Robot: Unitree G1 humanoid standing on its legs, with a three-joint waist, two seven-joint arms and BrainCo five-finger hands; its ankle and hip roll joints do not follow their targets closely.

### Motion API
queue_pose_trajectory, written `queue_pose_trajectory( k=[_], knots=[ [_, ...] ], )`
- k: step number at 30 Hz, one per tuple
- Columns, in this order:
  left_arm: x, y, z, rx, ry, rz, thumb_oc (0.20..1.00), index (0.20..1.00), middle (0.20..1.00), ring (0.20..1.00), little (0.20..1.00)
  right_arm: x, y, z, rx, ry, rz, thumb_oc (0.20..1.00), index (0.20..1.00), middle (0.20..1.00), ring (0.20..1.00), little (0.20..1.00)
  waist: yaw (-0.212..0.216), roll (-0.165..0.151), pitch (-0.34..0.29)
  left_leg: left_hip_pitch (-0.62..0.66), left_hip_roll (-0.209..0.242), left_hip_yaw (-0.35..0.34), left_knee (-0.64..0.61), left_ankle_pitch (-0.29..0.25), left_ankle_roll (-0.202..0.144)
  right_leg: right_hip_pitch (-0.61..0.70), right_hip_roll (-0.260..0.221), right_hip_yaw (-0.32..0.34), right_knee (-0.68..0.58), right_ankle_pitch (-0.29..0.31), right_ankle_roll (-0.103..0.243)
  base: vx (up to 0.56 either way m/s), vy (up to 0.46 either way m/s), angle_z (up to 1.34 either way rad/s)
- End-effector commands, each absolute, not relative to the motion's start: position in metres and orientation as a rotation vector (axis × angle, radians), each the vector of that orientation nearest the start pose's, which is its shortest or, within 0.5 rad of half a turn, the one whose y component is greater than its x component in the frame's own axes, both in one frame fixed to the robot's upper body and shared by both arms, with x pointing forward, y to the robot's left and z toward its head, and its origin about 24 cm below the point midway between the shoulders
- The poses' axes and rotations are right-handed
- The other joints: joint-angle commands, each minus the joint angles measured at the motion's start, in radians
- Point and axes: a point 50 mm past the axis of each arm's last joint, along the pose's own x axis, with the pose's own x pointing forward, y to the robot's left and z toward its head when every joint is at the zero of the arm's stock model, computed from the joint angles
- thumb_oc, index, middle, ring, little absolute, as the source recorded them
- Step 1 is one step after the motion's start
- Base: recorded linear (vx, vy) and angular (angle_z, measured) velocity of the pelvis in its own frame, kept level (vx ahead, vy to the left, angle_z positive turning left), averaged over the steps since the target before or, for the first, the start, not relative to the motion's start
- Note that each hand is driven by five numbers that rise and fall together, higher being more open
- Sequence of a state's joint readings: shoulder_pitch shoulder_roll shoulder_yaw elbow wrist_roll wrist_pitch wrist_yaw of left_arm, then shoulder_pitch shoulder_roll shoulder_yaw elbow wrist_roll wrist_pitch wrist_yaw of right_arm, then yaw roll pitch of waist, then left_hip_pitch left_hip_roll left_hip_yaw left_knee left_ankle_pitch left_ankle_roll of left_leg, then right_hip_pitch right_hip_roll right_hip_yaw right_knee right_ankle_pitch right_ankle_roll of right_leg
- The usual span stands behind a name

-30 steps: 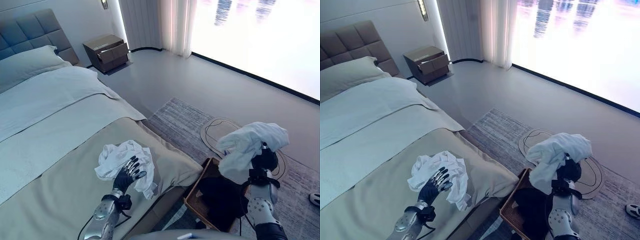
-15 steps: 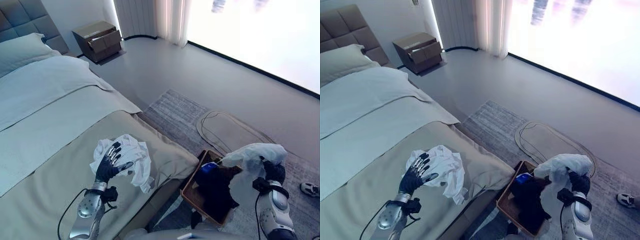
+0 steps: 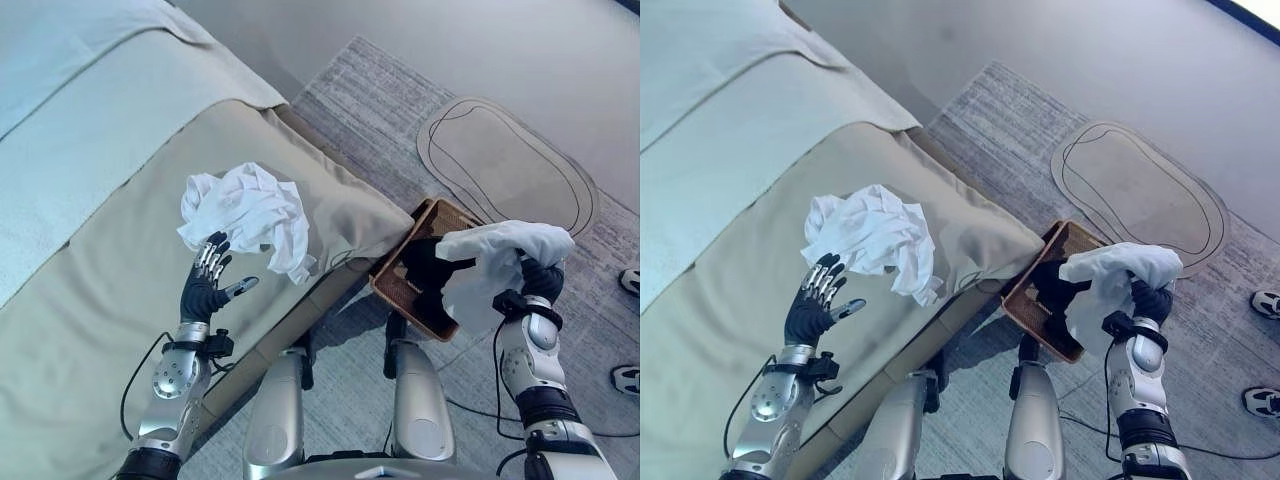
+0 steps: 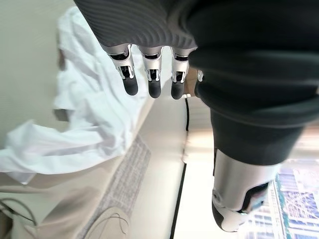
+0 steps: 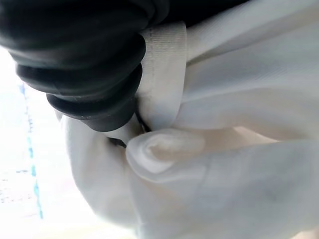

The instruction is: Pick up clothes into the bucket

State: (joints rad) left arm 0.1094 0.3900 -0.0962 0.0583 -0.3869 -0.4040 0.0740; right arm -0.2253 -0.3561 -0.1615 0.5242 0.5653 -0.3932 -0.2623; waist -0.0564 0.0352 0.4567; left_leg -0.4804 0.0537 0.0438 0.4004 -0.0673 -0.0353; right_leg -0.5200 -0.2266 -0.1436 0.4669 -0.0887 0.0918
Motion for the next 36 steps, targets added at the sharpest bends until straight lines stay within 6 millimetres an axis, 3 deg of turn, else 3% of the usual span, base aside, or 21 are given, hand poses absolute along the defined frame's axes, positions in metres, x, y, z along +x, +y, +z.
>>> queue_pose_trajectory(
  k=[1,7,14,19,31,32,33,36],
  knots=[
    [0.219,0.224,0.076,-0.027,-0.347,0.053,1.000,1.000,1.000,1.000,1.000,0.273,-0.307,0.063,0.207,-0.268,-0.620,0.200,0.200,0.200,0.200,0.200,0.005,-0.025,-0.066,-0.080,0.026,-0.010,0.100,-0.035,-0.002,0.023,-0.043,0.006,0.008,0.032,0.043,-0.09,0.010,0.04],
    [0.219,0.223,0.083,-0.086,-0.382,0.058,1.000,1.000,1.000,1.000,1.000,0.284,-0.319,0.060,0.133,-0.181,-0.648,0.200,0.200,0.200,0.200,0.200,0.020,-0.011,-0.051,-0.179,0.026,-0.007,0.124,-0.026,-0.002,-0.084,-0.046,0.019,0.042,0.038,0.038,-0.07,0.011,-0.06],
    [0.220,0.209,0.091,-0.079,-0.409,-0.016,1.000,1.000,1.000,1.000,1.000,0.309,-0.347,0.085,0.045,-0.134,-0.776,0.200,0.200,0.200,0.200,0.200,0.044,0.031,-0.018,-0.278,0.013,-0.007,0.190,-0.037,0.004,-0.189,-0.054,0.042,0.123,0.019,0.034,-0.04,0.017,0.05],
    [0.226,0.196,0.091,-0.114,-0.401,-0.061,1.000,1.000,1.000,1.000,1.000,0.322,-0.344,0.082,0.014,-0.033,-0.774,0.200,0.200,0.200,0.200,0.200,0.054,0.045,-0.003,-0.274,0.005,-0.003,0.196,-0.043,0.009,-0.194,-0.059,0.046,0.143,0.008,0.032,0.02,0.002,0.06],
    [0.227,0.190,0.087,-0.119,-0.371,-0.095,1.000,1.000,1.000,1.000,1.000,0.320,-0.356,0.077,0.107,0.046,-0.905,0.200,0.200,0.200,0.200,0.200,0.072,0.051,-0.021,-0.263,-0.008,-0.013,0.154,-0.033,0.011,-0.185,-0.058,0.032,0.114,0.008,0.032,0.01,-0.007,0.03],
    [0.227,0.189,0.087,-0.126,-0.369,-0.096,1.000,1.000,1.000,1.000,1.000,0.321,-0.355,0.077,0.102,0.056,-0.904,0.520,0.520,0.520,0.520,0.520,0.072,0.050,-0.021,-0.261,-0.009,-0.012,0.151,-0.032,0.012,-0.183,-0.058,0.032,0.112,0.008,0.032,0.00,0.000,0.00],
    [0.228,0.189,0.090,-0.118,-0.381,-0.090,1.000,1.000,1.000,1.000,1.000,0.320,-0.356,0.073,0.120,0.080,-0.923,1.000,1.000,1.000,1.000,1.000,0.072,0.052,-0.023,-0.258,-0.010,-0.014,0.146,-0.031,0.013,-0.183,-0.058,0.031,0.109,0.010,0.033,0.00,0.000,0.00],
    [0.229,0.191,0.092,-0.114,-0.394,-0.082,1.000,1.000,1.000,1.000,1.000,0.317,-0.356,0.068,0.126,0.103,-0.926,1.000,1.000,1.000,1.000,1.000,0.073,0.053,-0.024,-0.254,-0.011,-0.015,0.139,-0.029,0.013,-0.180,-0.058,0.028,0.105,0.010,0.034,0.00,0.000,0.00]
  ],
)
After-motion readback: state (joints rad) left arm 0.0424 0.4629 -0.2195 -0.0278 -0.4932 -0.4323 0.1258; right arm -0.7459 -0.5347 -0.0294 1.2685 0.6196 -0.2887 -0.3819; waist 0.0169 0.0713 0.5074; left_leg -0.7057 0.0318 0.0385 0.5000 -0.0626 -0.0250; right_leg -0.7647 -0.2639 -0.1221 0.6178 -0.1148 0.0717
